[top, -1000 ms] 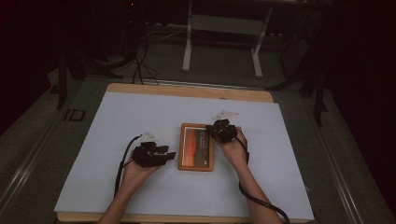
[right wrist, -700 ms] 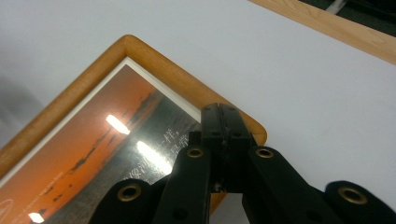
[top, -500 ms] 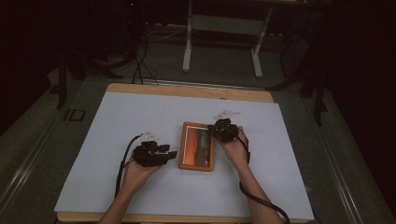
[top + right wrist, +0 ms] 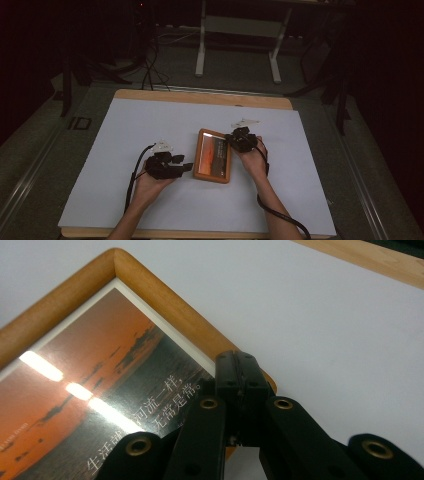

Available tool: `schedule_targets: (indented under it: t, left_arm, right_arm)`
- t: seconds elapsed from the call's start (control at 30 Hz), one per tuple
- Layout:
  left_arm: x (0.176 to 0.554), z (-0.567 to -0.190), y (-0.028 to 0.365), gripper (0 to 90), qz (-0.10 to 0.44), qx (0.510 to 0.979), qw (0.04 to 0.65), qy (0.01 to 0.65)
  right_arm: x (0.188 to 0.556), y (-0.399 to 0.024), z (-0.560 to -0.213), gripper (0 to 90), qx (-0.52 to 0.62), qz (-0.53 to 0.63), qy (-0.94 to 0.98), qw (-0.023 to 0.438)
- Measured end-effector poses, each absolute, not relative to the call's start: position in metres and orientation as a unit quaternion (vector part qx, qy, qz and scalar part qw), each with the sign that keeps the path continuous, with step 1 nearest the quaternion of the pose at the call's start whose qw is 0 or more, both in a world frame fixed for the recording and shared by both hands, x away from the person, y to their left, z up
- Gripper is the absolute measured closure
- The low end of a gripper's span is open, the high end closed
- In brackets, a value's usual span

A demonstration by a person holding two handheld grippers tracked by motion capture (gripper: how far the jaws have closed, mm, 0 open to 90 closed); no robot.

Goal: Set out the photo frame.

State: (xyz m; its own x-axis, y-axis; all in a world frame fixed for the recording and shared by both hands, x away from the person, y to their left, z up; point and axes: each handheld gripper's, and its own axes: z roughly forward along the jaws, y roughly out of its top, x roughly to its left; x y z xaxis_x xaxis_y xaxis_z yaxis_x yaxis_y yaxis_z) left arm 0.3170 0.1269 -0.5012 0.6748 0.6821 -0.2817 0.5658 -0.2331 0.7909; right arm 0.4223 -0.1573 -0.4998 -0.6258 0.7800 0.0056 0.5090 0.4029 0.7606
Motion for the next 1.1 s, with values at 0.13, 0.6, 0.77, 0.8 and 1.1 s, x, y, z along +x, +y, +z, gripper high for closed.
schedule_targets:
  t: [0.13, 0.6, 0.77, 0.8, 1.1]
  left_arm:
    - [0.317, -0.502, 0.126, 48.0, 0.065, 0.784, 0.472, 0.399]
    - [0.315, -0.503, 0.119, 41.5, 0.048, 0.776, 0.496, 0.388]
    - [0.314, -0.503, 0.112, 36.4, 0.032, 0.773, 0.505, 0.384]
    - [0.313, -0.503, 0.107, 33.2, 0.028, 0.771, 0.506, 0.385]
    - [0.319, -0.505, 0.088, 24.6, 0.015, 0.773, 0.497, 0.395]
  right_arm:
    - [0.424, -0.159, -0.501, 90.0, 0.397, 0.374, 0.819, 0.176]
    - [0.428, -0.166, -0.512, 90.0, 0.413, 0.363, 0.819, 0.166]
    - [0.429, -0.167, -0.513, 90.0, 0.415, 0.361, 0.818, 0.167]
    - [0.429, -0.167, -0.514, 90.0, 0.416, 0.362, 0.818, 0.167]
    - [0.43, -0.167, -0.513, 90.0, 0.415, 0.36, 0.819, 0.166]
